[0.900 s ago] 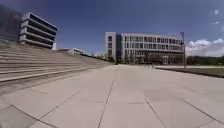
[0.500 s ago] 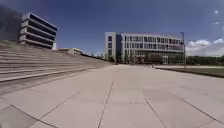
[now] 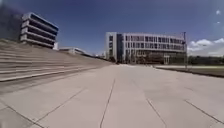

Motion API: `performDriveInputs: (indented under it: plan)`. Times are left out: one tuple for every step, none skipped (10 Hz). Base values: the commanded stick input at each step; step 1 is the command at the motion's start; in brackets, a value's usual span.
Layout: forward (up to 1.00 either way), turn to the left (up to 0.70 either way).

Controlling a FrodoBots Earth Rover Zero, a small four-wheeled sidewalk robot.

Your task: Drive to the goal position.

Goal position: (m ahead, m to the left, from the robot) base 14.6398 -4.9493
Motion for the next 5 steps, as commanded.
performDriveInputs:
  plan:
    - [0.70,0.00]
    - [0.70,0.00]
    - [0.70,0.00]
    - [0.70,0.00]
    - [0.70,0.00]
